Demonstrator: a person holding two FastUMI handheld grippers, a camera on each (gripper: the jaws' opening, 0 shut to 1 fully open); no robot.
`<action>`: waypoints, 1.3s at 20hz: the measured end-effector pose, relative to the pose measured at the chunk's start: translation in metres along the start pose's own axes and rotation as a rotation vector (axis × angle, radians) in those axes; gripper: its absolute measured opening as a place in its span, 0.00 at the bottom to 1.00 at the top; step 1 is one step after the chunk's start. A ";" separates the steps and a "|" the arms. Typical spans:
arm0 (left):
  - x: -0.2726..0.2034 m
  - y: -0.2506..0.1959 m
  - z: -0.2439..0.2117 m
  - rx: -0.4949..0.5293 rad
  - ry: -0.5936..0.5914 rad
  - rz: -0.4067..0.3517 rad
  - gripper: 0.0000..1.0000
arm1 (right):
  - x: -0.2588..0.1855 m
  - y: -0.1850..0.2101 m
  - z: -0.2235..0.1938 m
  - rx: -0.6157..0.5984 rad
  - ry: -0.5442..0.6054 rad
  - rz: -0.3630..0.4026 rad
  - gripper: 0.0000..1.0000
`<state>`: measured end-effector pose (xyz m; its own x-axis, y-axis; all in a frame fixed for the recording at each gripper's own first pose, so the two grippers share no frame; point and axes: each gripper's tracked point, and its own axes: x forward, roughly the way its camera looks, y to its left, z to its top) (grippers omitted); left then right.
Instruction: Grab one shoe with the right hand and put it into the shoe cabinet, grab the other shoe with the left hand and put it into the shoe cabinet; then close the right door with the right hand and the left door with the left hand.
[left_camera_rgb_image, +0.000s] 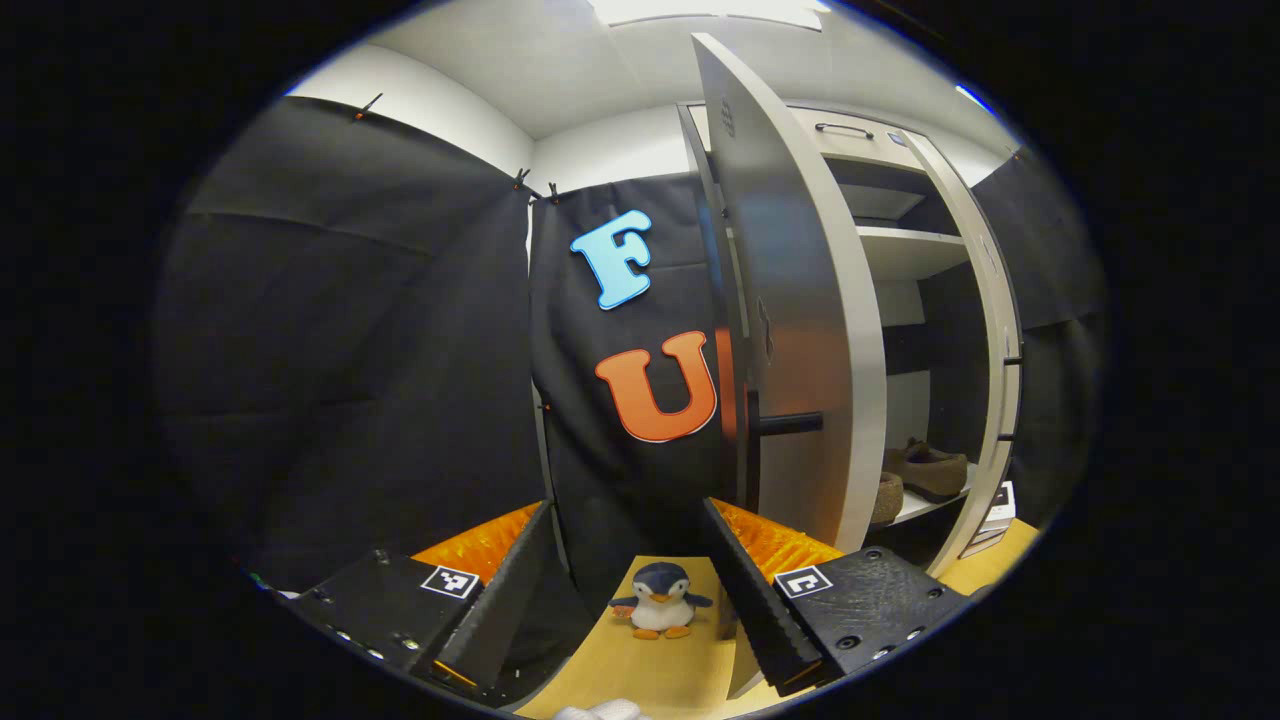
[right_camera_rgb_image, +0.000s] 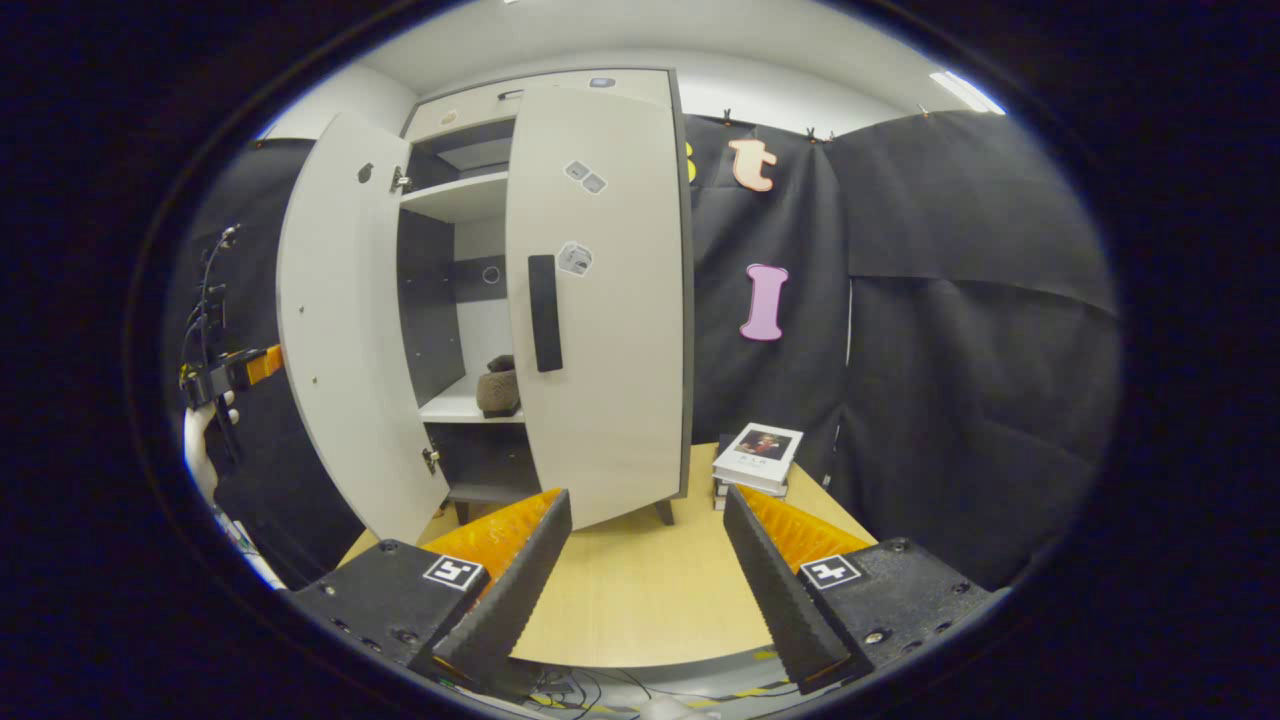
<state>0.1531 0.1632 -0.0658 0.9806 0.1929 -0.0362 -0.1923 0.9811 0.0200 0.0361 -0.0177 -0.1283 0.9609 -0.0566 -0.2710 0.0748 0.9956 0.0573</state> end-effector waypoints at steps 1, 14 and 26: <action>-0.001 -0.002 0.000 -0.002 0.004 -0.007 0.92 | 0.002 0.002 -0.002 0.000 0.006 0.007 1.00; -0.013 -0.066 0.007 0.045 0.006 -0.060 0.79 | 0.011 -0.014 0.003 0.010 0.011 0.061 1.00; -0.002 -0.179 0.004 -0.030 0.054 -0.238 0.89 | -0.001 -0.034 0.023 0.006 -0.027 0.046 1.00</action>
<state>0.1852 -0.0125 -0.0655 0.9950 -0.0442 -0.0898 0.0422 0.9988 -0.0246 0.0385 -0.0527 -0.1083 0.9703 -0.0126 -0.2417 0.0317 0.9967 0.0752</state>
